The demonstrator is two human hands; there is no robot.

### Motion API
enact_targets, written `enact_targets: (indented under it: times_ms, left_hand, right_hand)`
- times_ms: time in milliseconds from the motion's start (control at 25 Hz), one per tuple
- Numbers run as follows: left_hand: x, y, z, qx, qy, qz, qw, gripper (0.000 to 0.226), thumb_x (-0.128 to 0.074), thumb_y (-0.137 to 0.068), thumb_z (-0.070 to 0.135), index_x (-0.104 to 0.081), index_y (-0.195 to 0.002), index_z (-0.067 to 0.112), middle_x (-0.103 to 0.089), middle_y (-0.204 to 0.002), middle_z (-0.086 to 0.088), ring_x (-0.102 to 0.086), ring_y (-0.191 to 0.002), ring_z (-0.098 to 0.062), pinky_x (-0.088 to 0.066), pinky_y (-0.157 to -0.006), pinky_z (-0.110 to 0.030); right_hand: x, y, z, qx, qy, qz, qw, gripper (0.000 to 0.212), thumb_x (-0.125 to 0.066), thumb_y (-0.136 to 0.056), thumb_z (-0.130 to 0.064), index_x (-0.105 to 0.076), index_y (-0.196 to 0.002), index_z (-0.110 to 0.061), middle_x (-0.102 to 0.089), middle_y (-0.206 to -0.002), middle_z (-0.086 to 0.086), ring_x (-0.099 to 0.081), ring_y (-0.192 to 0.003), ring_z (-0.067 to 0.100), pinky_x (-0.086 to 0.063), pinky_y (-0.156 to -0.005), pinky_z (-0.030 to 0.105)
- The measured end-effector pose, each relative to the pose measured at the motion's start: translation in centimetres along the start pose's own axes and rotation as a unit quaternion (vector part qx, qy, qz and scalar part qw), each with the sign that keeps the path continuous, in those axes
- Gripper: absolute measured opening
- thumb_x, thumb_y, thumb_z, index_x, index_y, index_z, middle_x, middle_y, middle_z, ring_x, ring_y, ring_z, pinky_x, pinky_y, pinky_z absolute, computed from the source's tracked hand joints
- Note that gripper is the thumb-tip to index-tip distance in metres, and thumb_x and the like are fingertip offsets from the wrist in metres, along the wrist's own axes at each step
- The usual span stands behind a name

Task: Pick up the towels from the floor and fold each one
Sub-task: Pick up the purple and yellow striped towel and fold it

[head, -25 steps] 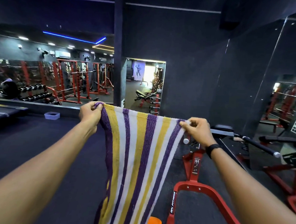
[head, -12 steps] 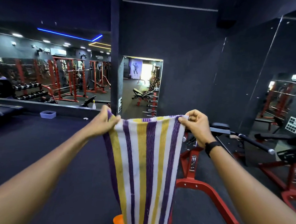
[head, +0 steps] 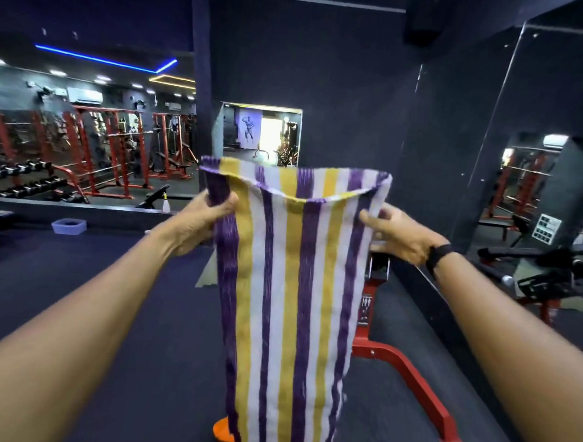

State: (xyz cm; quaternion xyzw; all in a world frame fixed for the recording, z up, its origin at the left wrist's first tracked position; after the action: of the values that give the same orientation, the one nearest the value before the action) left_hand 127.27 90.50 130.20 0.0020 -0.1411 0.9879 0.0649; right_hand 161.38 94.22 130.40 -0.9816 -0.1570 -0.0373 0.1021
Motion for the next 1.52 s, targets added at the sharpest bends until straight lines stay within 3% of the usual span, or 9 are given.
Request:
enact_targets:
  times_ms: [360, 560, 680, 800, 920, 1080, 1160, 1280, 1520]
  left_hand:
    - [1.1, 2.2, -6.6, 0.213, -0.087, 0.007, 0.973, 0.021, -0.058, -0.094, 0.027, -0.072, -0.093, 0.012, -0.071, -0.086, -0.002, -0.06, -0.07, -0.009, -0.044, -0.064, -0.022]
    - [0.9, 0.9, -1.4, 0.05, 0.14, 0.034, 0.988, 0.041, -0.071, -0.079, 0.044, -0.064, -0.106, 0.015, -0.075, -0.086, 0.002, -0.071, -0.075, -0.01, -0.057, -0.064, -0.025]
    - [-0.4, 2.6, -4.2, 0.085, -0.081, -0.014, 0.993, 0.081, -0.091, -0.039, 0.051, -0.067, -0.107, 0.013, -0.075, -0.095, 0.003, -0.07, -0.085, -0.008, -0.057, -0.07, -0.023]
    - [0.6, 3.5, -6.6, 0.131, -0.092, 0.045, 0.986, 0.055, -0.087, -0.06, 0.04, -0.071, -0.105, 0.012, -0.075, -0.099, -0.004, -0.07, -0.09, -0.013, -0.057, -0.077, -0.024]
    - [2.1, 4.3, -6.3, 0.249, -0.149, 0.043, 0.956, 0.02, -0.079, -0.076, 0.025, -0.066, -0.081, 0.011, -0.067, -0.057, 0.003, -0.061, -0.048, -0.009, -0.047, -0.046, -0.015]
    - [1.4, 3.6, -4.0, 0.171, 0.006, 0.025, 0.985, 0.074, -0.096, -0.027, 0.048, -0.073, -0.087, 0.011, -0.073, -0.075, -0.003, -0.068, -0.063, -0.014, -0.055, -0.056, -0.023]
    - [0.6, 3.5, -3.6, 0.117, 0.056, -0.018, 0.991, 0.088, -0.095, -0.028, 0.049, -0.071, -0.106, 0.016, -0.075, -0.095, -0.004, -0.072, -0.079, -0.015, -0.057, -0.061, -0.026]
    - [-1.2, 5.0, -5.5, 0.188, -0.133, -0.108, 0.967, 0.064, -0.092, -0.051, 0.036, -0.066, -0.104, 0.012, -0.073, -0.087, 0.0, -0.069, -0.075, -0.013, -0.054, -0.059, -0.022]
    - [-0.6, 4.6, -5.8, 0.254, -0.098, -0.077, 0.959, 0.059, -0.09, -0.053, 0.043, -0.069, -0.097, 0.01, -0.068, -0.07, 0.001, -0.061, -0.057, -0.007, -0.051, -0.061, -0.022]
  right_hand:
    - [-1.0, 2.2, 7.3, -0.115, 0.05, -0.025, 0.992, 0.011, -0.056, -0.095, -0.018, -0.065, -0.09, -0.014, -0.066, -0.071, -0.006, -0.055, -0.057, 0.001, -0.046, -0.055, 0.017]
    - [-2.3, 0.7, 1.7, -0.005, -0.088, -0.015, 0.996, 0.039, -0.067, -0.078, -0.03, -0.062, -0.109, -0.006, -0.074, -0.09, 0.001, -0.07, -0.073, 0.009, -0.057, -0.061, 0.024]
    - [-5.6, 1.4, 4.5, -0.036, 0.02, -0.059, 0.997, 0.019, -0.066, -0.086, -0.01, -0.066, -0.104, -0.006, -0.075, -0.087, -0.001, -0.07, -0.075, 0.007, -0.053, -0.059, 0.017]
    - [-5.9, 1.5, 7.8, -0.061, 0.014, -0.022, 0.998, 0.009, -0.062, -0.088, -0.001, -0.068, -0.092, -0.008, -0.074, -0.076, -0.004, -0.068, -0.066, 0.004, -0.053, -0.056, 0.017]
    - [-5.1, 1.6, 8.7, -0.11, 0.021, -0.023, 0.993, 0.018, -0.067, -0.087, -0.011, -0.068, -0.1, 0.001, -0.072, -0.087, 0.007, -0.067, -0.067, 0.01, -0.056, -0.063, 0.023]
    - [-4.3, 0.8, 5.4, -0.072, -0.041, -0.028, 0.996, 0.062, -0.082, -0.063, -0.031, -0.06, -0.111, 0.002, -0.07, -0.088, 0.01, -0.069, -0.067, 0.011, -0.056, -0.059, 0.021]
    - [-3.6, 0.8, 3.7, -0.047, -0.088, -0.056, 0.993, 0.049, -0.074, -0.071, -0.024, -0.062, -0.113, -0.002, -0.073, -0.097, 0.008, -0.072, -0.08, 0.014, -0.059, -0.069, 0.026]
    - [-3.7, 2.1, 5.2, -0.098, 0.013, -0.087, 0.991, 0.026, -0.067, -0.082, -0.001, -0.065, -0.108, -0.003, -0.075, -0.092, 0.005, -0.072, -0.078, 0.014, -0.058, -0.064, 0.026]
    - [-2.2, 2.6, 7.0, -0.159, 0.018, -0.052, 0.986, 0.041, -0.088, -0.054, -0.015, -0.073, -0.089, -0.001, -0.074, -0.09, 0.015, -0.072, -0.075, 0.02, -0.06, -0.069, 0.031]
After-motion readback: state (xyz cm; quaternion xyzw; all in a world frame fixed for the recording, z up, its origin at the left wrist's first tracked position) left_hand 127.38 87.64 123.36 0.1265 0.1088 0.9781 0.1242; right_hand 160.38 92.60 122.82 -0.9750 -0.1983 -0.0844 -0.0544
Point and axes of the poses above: each hand's wrist, its own y-axis away from the middle knuckle, its own x-axis out of the back of the hand, z = x × y, the point moved 3 cm from there along -y, towards the middle knuckle
